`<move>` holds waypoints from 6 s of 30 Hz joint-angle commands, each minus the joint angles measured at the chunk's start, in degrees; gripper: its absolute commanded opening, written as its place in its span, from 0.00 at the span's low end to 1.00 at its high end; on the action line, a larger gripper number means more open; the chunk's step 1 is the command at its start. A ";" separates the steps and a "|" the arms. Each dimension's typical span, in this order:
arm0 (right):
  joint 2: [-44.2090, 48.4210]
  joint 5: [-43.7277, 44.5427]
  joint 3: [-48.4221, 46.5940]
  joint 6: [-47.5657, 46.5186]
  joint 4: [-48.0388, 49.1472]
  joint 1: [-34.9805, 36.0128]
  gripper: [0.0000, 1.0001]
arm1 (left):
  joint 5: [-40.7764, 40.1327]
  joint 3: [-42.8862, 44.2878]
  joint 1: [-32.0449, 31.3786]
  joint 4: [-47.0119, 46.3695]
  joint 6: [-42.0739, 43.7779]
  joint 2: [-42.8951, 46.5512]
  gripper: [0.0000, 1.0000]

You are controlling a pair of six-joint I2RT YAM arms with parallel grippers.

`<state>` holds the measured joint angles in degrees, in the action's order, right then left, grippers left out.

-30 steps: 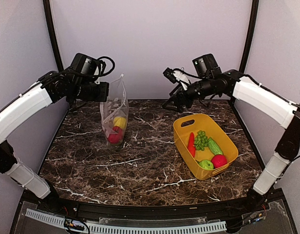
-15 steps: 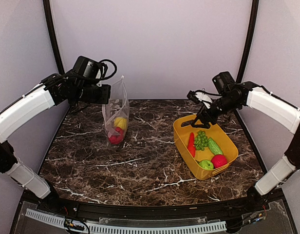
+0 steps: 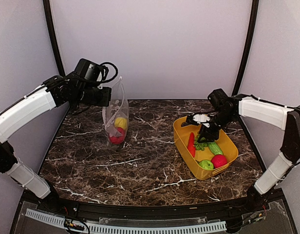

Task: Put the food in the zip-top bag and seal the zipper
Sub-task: Pick up the fake fruit from the bin, then place the fake fruit in the zipper food storage bag, then pick up the fake vegetable from the bin.

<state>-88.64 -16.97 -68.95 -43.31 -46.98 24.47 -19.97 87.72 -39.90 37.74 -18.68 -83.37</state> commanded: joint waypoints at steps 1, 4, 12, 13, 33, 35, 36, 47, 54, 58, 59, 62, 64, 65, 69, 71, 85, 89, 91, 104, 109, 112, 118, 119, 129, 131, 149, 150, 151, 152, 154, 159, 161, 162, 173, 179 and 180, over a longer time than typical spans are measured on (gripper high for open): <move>-3.98 3.99 0.92 -4.30 3.65 -0.13 0.50 | 0.18 -1.39 0.09 0.13 -0.55 1.45 0.01; -5.55 4.46 0.90 -5.27 4.66 -0.17 0.53 | 0.14 -1.41 0.09 0.28 -0.65 1.54 0.01; -7.71 5.84 1.40 -7.83 7.12 -0.04 0.66 | 0.31 -1.85 0.09 0.21 -1.01 1.72 0.01; -8.00 6.09 1.56 -7.97 7.49 -0.08 0.68 | 0.38 -1.85 0.09 0.22 -1.01 1.72 0.01; -14.72 11.04 3.06 -8.18 13.88 -0.08 0.31 | 2.13 -3.86 0.11 -1.41 -2.01 2.50 0.01; -13.62 11.02 2.31 -7.31 13.60 -0.06 0.22 | 2.31 -3.25 0.09 -1.44 -1.63 2.14 0.01; -12.92 10.89 1.87 -6.85 13.28 -0.04 0.16 | 2.39 -2.77 0.09 -1.44 -1.54 1.98 0.01; -3.95 2.49 -10.57 0.17 -0.12 -0.05 0.00 | 7.22 -2.41 0.09 -3.72 -2.23 0.41 0.01; -2.38 -17.97 -25.56 7.66 -5.54 0.26 0.00 | 11.77 -1.28 0.09 -5.62 -2.20 -0.78 0.01; -3.60 -27.09 -34.04 12.65 -3.66 1.10 0.00 | 14.02 0.06 0.09 -6.06 -2.75 -1.81 0.01; -3.87 -28.90 -35.56 14.24 -2.27 1.54 0.00 | 14.45 0.21 0.09 -6.30 -3.05 -1.93 0.01; -4.87 -34.77 -38.81 20.31 3.32 2.40 0.00 | 16.43 0.19 0.09 -7.35 -3.85 -2.23 0.01; -5.42 -38.09 -39.46 24.79 8.09 3.38 0.00 | 17.21 0.09 0.03 -7.75 -4.35 -2.30 0.01; -5.81 -39.23 -39.88 26.39 9.93 4.07 0.00 | 17.54 0.08 0.07 -7.89 -4.48 -2.36 0.01; -8.44 -41.66 -43.27 30.09 14.23 7.52 0.00 | 18.21 0.08 0.02 -8.08 -4.91 -2.49 0.01; -9.98 -42.41 -45.29 31.75 16.30 8.99 0.00 | 18.36 0.08 0.07 -8.09 -5.02 -2.52 0.01; -23.50 -43.27 -55.16 42.21 28.10 15.91 0.00 | 18.45 -0.27 0.00 -7.48 -4.77 -1.53 0.01; -27.65 -41.65 -57.54 42.33 29.33 16.10 0.00 | 18.10 -0.74 0.00 -7.48 -4.89 -0.99 0.01; -29.58 -41.25 -58.73 42.81 29.40 16.13 0.00 | 17.92 -1.29 0.00 -7.63 -5.02 -0.54 0.01; -31.71 -35.26 -56.12 40.31 28.74 17.41 0.00 | 16.98 -2.56 0.00 -7.70 -5.49 1.14 0.01; -30.75 -30.42 -53.86 37.99 27.33 18.49 0.11 | 16.55 -2.73 0.00 -7.76 -5.71 1.28 0.01; -30.00 -27.36 -53.18 36.11 26.55 19.47 0.40 | 16.54 -3.00 0.00 -7.99 -5.83 1.28 0.01; -28.65 -26.73 -55.31 36.01 24.93 19.72 0.59 | 16.39 -3.68 0.00 -8.10 -5.77 1.44 0.01; -28.12 -26.70 -55.61 35.94 24.68 19.74 0.59 | 16.26 -3.80 0.00 -8.27 -5.76 1.45 0.01; -13.87 -20.66 -44.41 28.26 18.84 17.53 0.59 | 15.72 -3.91 0.00 -8.13 -5.42 1.56 0.01; -9.86 -19.09 -39.96 26.74 16.56 15.66 0.59 | 15.63 -4.02 0.00 -8.31 -5.34 1.69 0.01; 11.00 -2.97 5.95 40.73 18.93 1.58 0.43 | 15.38 -3.88 0.00 -8.36 -4.97 1.18 0.01; 10.24 -2.88 6.77 42.57 19.10 1.35 0.43 | 15.43 -3.88 0.00 -8.27 -5.14 1.14 0.01; 9.13 -3.04 7.39 44.56 19.00 1.22 0.44 | 15.43 -3.88 0.00 -8.24 -5.23 1.23 0.01; 8.07 -3.75 8.05 46.19 18.99 1.09 0.44 | 15.37 -3.99 0.00 -8.04 -5.34 1.38 0.01; 5.65 -4.56 8.95 49.20 19.13 1.10 0.44 | 14.93 -4.22 0.00 -7.88 -5.44 1.87 0.01; -0.36 -2.36 9.28 56.63 19.56 0.81 0.41 | 13.87 -5.15 0.00 -7.45 -5.60 3.05 0.01; -2.67 0.89 8.44 60.18 19.13 0.74 0.39 | 13.41 -5.26 0.00 -7.01 -5.46 3.38 0.01; -4.02 2.47 7.94 61.47 18.86 0.71 0.38 | 13.14 -5.27 0.00 -6.86 -5.43 3.54 0.01; -15.51 2.59 1.75 67.48 15.70 0.71 0.43 | 11.76 -5.65 0.00 -6.18 -4.90 3.75 0.01; -17.82 3.98 0.31 69.92 14.63 0.59 0.37 | 11.68 -6.05 0.00 -6.01 -5.05 4.17 0.01; -17.38 4.57 0.45 70.54 14.56 0.39 0.34 | 11.65 -6.13 0.00 -6.01 -5.12 4.17 0.01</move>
<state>-105.32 -14.72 -67.53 24.56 -31.46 25.43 -7.60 82.52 -39.90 30.46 -23.99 -81.60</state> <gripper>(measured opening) 0.377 0.007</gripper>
